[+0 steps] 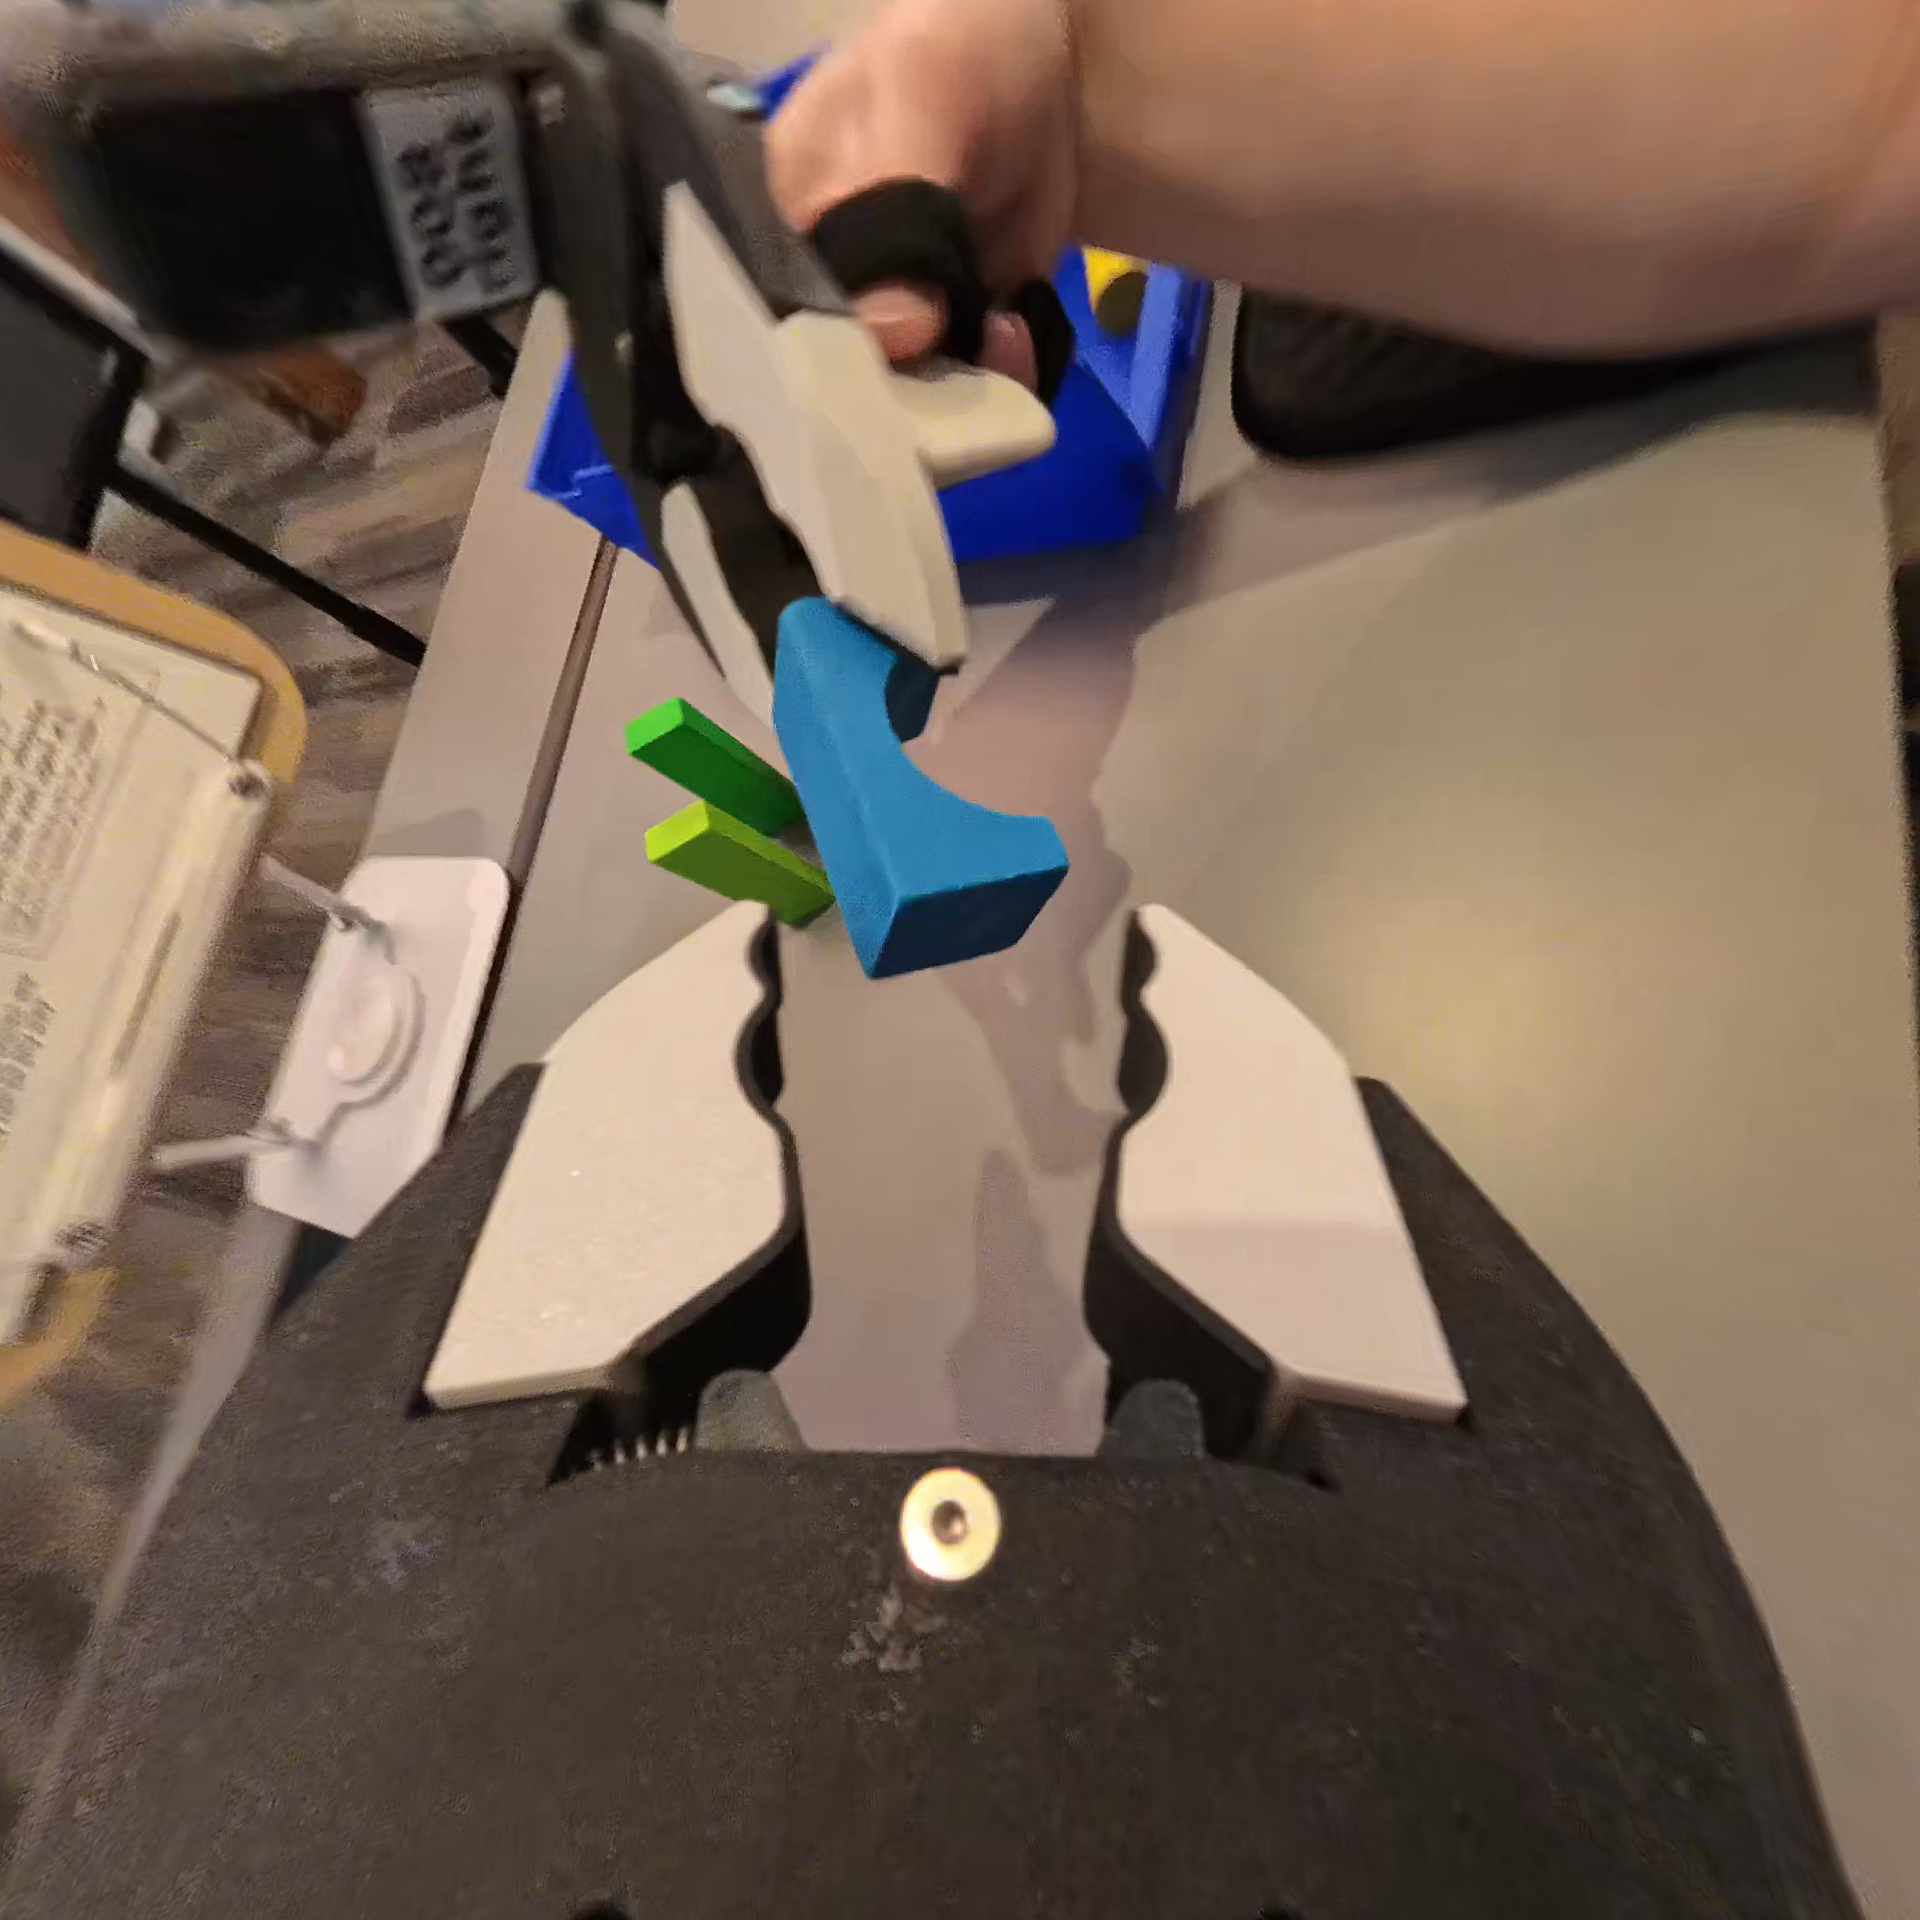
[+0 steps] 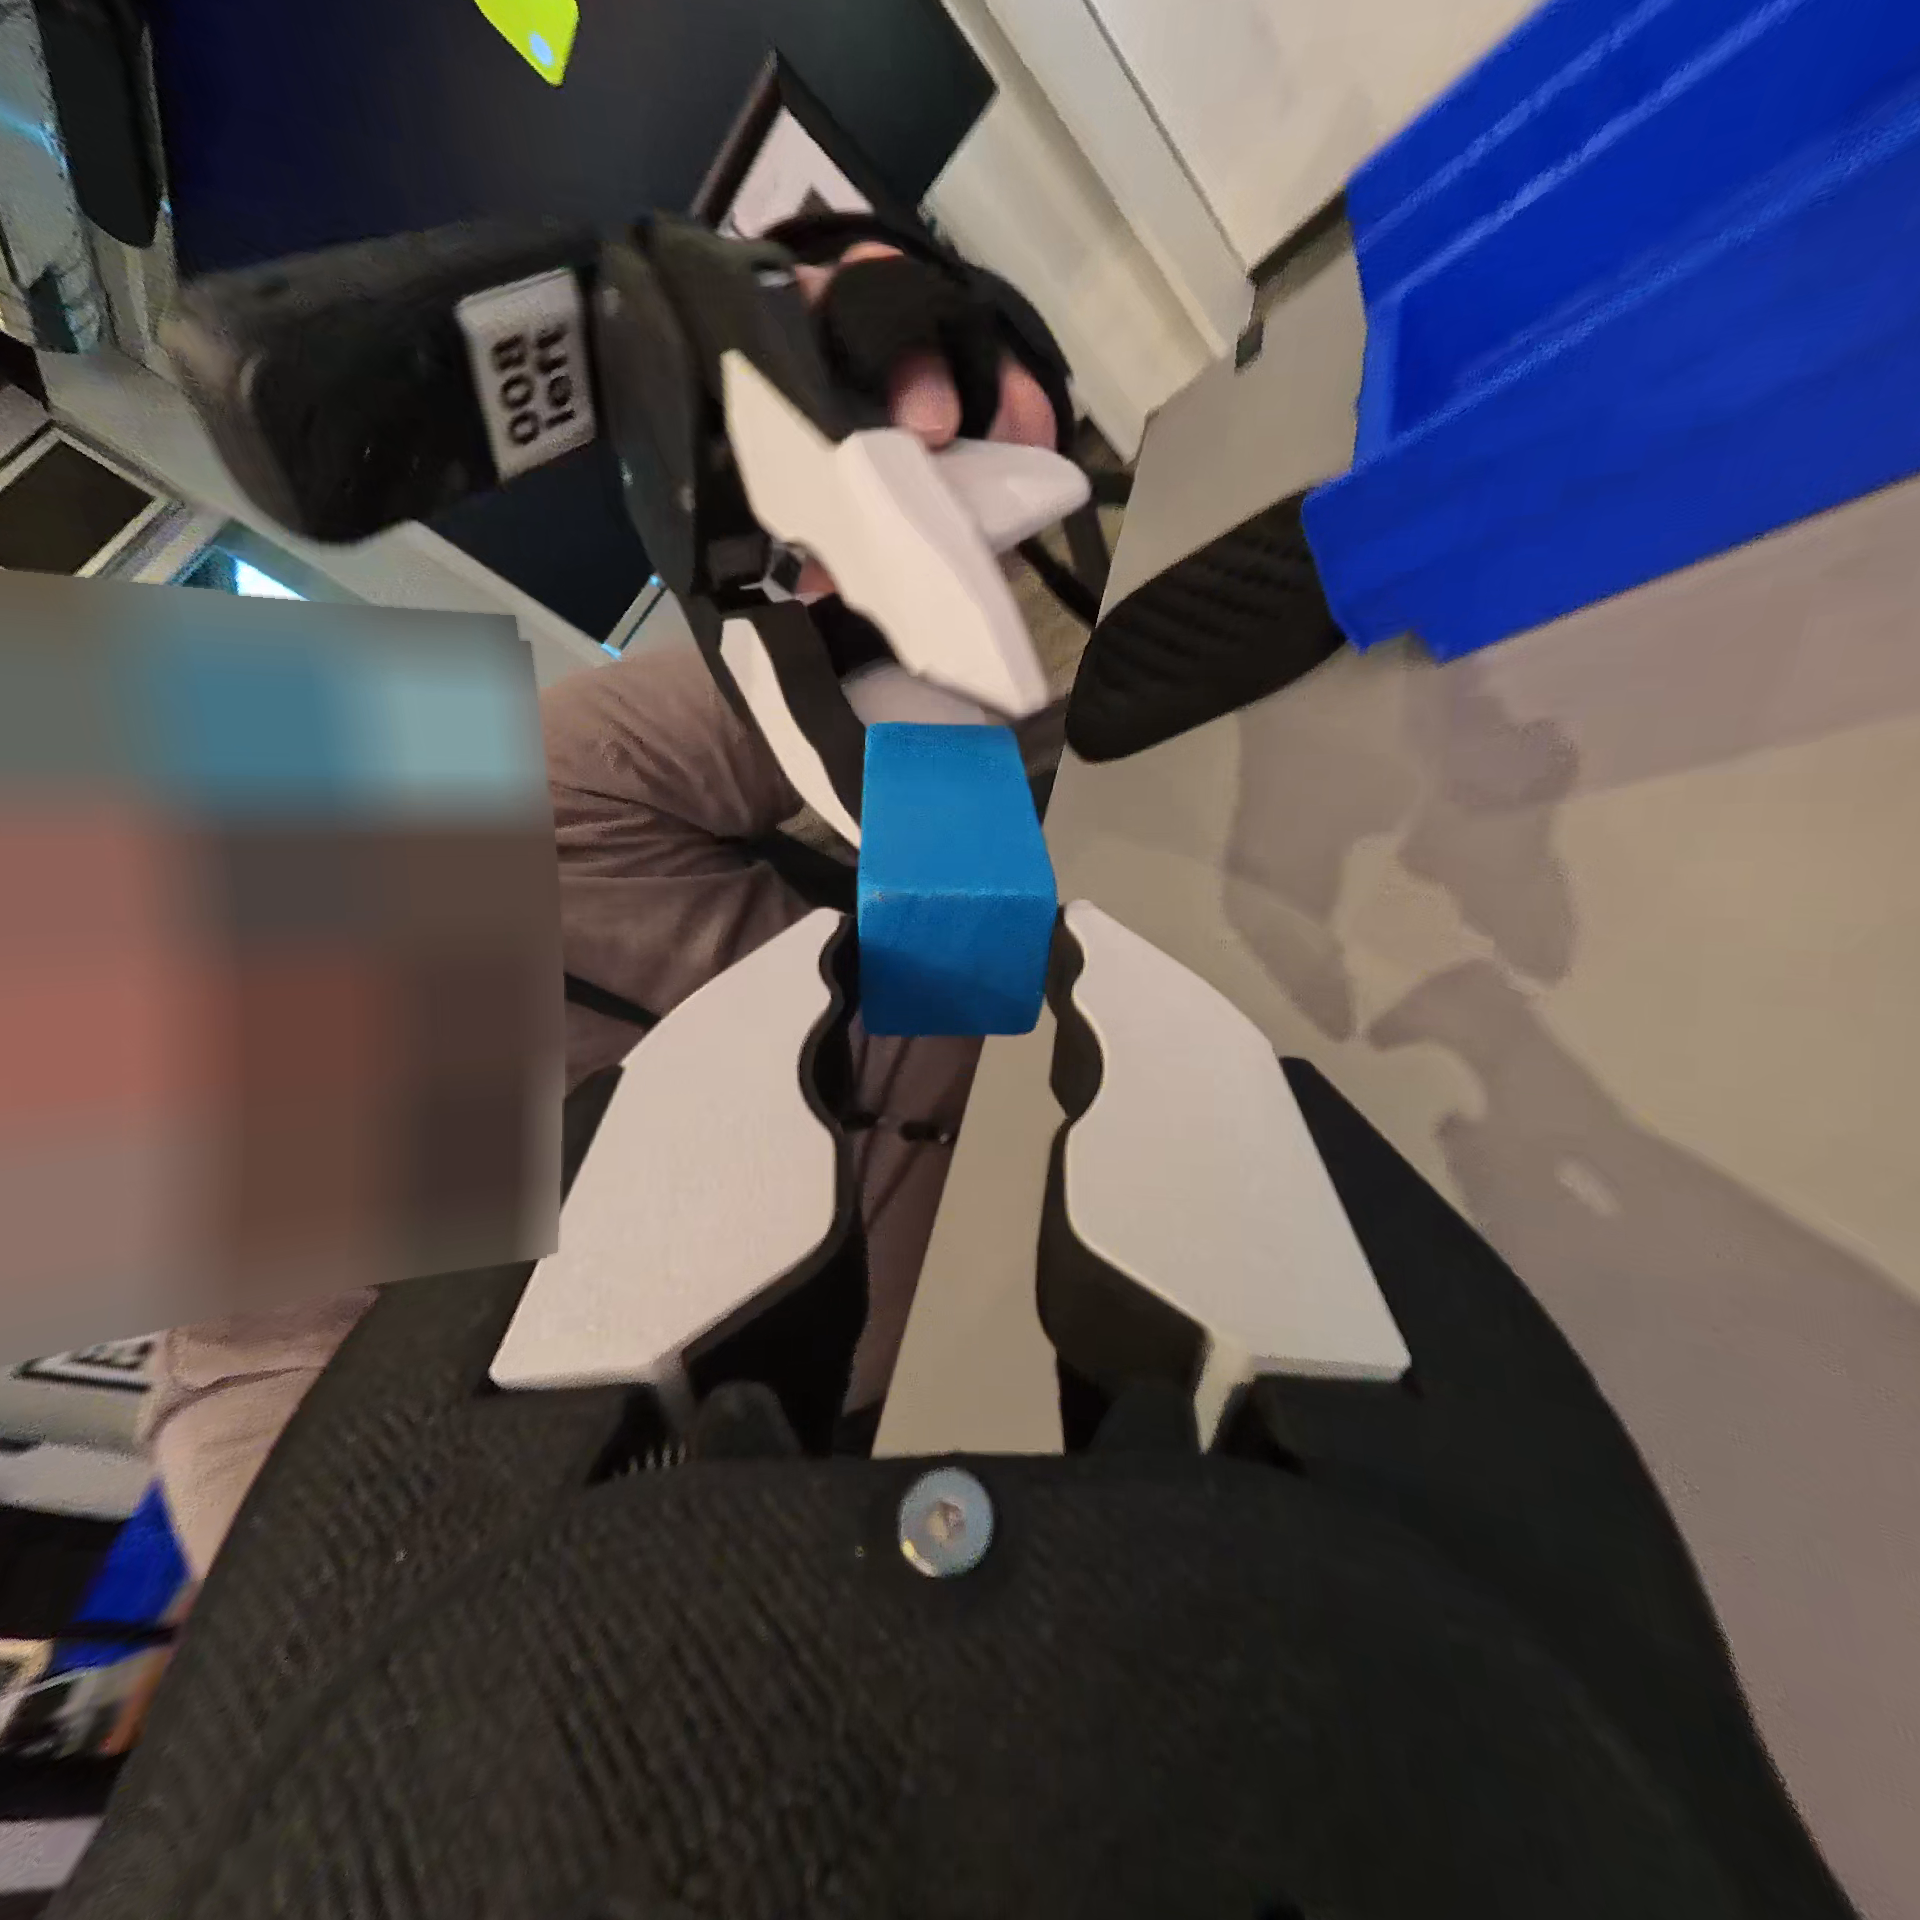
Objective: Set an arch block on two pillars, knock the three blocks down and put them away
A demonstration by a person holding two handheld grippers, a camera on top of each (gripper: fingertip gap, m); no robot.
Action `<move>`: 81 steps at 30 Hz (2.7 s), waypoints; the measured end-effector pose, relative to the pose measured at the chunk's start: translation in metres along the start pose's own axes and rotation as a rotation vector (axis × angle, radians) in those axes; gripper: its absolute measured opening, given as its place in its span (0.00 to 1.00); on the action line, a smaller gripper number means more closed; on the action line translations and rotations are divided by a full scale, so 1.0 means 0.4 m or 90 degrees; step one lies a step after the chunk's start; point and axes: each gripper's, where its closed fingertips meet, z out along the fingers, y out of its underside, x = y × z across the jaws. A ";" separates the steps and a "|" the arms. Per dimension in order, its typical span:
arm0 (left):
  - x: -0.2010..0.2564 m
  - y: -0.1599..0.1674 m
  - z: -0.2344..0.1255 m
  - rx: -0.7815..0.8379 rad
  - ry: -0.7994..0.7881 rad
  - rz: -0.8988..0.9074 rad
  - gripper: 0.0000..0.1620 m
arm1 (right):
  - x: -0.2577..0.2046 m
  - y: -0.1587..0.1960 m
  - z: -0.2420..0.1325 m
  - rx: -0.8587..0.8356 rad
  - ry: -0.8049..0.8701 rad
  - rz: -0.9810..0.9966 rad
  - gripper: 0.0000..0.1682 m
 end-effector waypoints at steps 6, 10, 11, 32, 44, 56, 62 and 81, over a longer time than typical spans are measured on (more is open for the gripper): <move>-0.065 -0.040 -0.040 0.180 0.066 -0.304 0.53 | -0.040 -0.072 -0.036 0.094 0.073 -0.253 0.21; -0.084 -0.069 -0.052 0.282 0.110 -0.395 0.42 | -0.062 -0.102 -0.053 0.143 0.132 -0.361 0.21; -0.091 -0.074 -0.053 0.301 0.107 -0.403 0.40 | -0.061 -0.107 -0.058 0.152 0.149 -0.378 0.21; -0.125 -0.135 0.045 0.298 0.016 -0.311 0.19 | -0.031 -0.057 -0.153 0.086 0.239 -0.433 0.27; -0.147 -0.126 0.092 0.266 -0.021 -0.295 0.19 | 0.012 -0.050 -0.207 0.028 0.331 -0.449 0.20; -0.272 0.007 0.287 0.122 -0.064 -0.316 0.19 | 0.257 -0.052 -0.318 -0.220 0.325 -0.447 0.20; -0.293 0.051 0.334 0.079 -0.067 -0.315 0.19 | 0.326 -0.047 -0.339 -0.237 0.317 -0.438 0.20; -0.294 0.086 0.369 0.063 -0.037 -0.346 0.23 | 0.384 -0.034 -0.335 -0.246 0.292 -0.410 0.20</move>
